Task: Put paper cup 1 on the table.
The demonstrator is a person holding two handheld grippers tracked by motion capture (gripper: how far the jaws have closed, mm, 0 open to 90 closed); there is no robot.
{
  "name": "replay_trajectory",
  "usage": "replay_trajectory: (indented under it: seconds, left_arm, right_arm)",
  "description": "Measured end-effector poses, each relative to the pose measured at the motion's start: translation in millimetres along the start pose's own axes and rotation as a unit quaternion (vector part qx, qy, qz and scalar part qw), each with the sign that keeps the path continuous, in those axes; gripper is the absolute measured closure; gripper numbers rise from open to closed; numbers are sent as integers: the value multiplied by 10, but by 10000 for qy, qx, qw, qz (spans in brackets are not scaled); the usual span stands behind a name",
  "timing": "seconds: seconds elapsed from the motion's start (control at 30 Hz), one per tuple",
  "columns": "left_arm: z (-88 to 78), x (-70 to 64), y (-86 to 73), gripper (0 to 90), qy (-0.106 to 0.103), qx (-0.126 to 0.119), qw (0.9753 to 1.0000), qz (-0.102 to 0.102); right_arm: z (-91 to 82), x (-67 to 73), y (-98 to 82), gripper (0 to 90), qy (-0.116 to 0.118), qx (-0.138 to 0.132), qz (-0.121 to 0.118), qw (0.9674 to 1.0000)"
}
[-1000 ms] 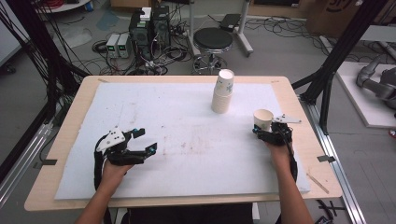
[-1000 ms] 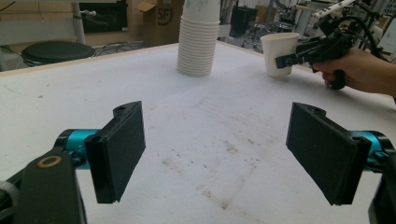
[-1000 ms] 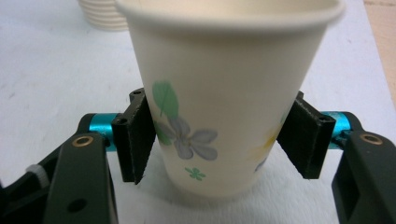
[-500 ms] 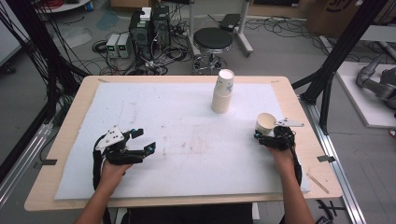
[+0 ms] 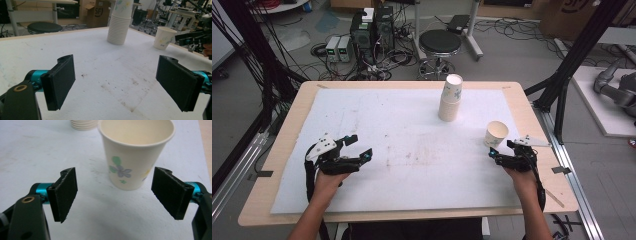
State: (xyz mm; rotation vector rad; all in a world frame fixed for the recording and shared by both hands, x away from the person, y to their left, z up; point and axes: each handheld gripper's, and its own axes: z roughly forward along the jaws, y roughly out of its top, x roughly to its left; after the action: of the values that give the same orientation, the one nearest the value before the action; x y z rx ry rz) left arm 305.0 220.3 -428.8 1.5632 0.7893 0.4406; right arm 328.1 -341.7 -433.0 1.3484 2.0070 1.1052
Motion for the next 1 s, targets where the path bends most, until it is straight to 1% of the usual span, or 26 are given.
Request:
replay_trajectory:
  seconds: [0.03, 0.07, 0.1, 0.17, 0.2, 0.23, 0.3, 0.33, 0.37, 0.43, 0.5, 0.53, 0.6, 0.63, 0.8, 0.87, 0.97, 1.0]
  left_arm:
    - [-17, 2, 5, 158, -33, -35, 10000, -3]
    - [-32, 3, 11, 160, -36, -59, 10000, 14]
    - [-43, 5, 15, 163, -35, -78, 10000, 32]
    - [-68, 11, 16, 163, -31, -96, 9999, 32]
    - [-74, 17, 15, 163, -30, -103, 9999, 27]
    - [-82, 24, 15, 163, -59, -128, 9999, 19]
    - [-95, 33, 17, 164, -81, -119, 9999, 90]
    - [-98, 36, 18, 165, -97, -139, 9998, 139]
    - [-102, 40, 20, 168, -88, -153, 9996, 238]
    - [-104, 38, 23, 168, -52, -237, 9989, 396]
    - [-114, 41, 30, 168, -77, -259, 9990, 345]
    - [-118, 42, 33, 167, -68, -258, 9992, 297]
    - [-127, 42, 40, 156, -66, -282, 9994, 180]
    - [-131, 44, 43, 152, -59, -299, 9994, 168]
    - [-145, 36, 51, 150, -38, -350, 9993, 156]
    - [-138, 31, 48, 151, -61, -338, 9993, 162]
    - [-124, 25, 40, 151, -92, -317, 9994, 125]
    - [-122, 27, 39, 151, -97, -309, 9994, 142]
  right_arm:
    - [-43, 29, -6, 217, 54, -62, -13, 10000]
    - [-88, 54, -9, 217, 147, -141, -66, 9998]
    - [-133, 88, -12, 216, 235, -242, -62, 9994]
    - [-211, 150, -14, 211, 467, -453, -181, 9977]
    - [-253, 198, -16, 210, 666, -548, -209, 9961]
    - [-275, 225, -16, 209, 735, -616, -289, 9950]
    - [-317, 302, 5, 209, 949, -804, -455, 9912]
    - [-329, 324, 19, 210, 996, -869, -521, 9899]
    - [-342, 356, 39, 210, 1059, -960, -577, 9880]
    - [-360, 415, 80, 209, 1231, -1139, -700, 9833]
    - [-369, 480, 117, 210, 1337, -1224, -853, 9797]
    - [-366, 496, 128, 210, 1380, -1252, -893, 9784]
    - [-350, 538, 148, 210, 1394, -1218, -939, 9782]
    - [-338, 544, 153, 210, 1412, -1213, -972, 9777]
    - [-284, 562, 145, 210, 1466, -1157, -999, 9773]
    - [-285, 561, 139, 210, 1476, -1111, -981, 9779]
    - [-280, 555, 129, 210, 1482, -1091, -1000, 9778]
    - [-284, 554, 126, 210, 1488, -1079, -994, 9779]
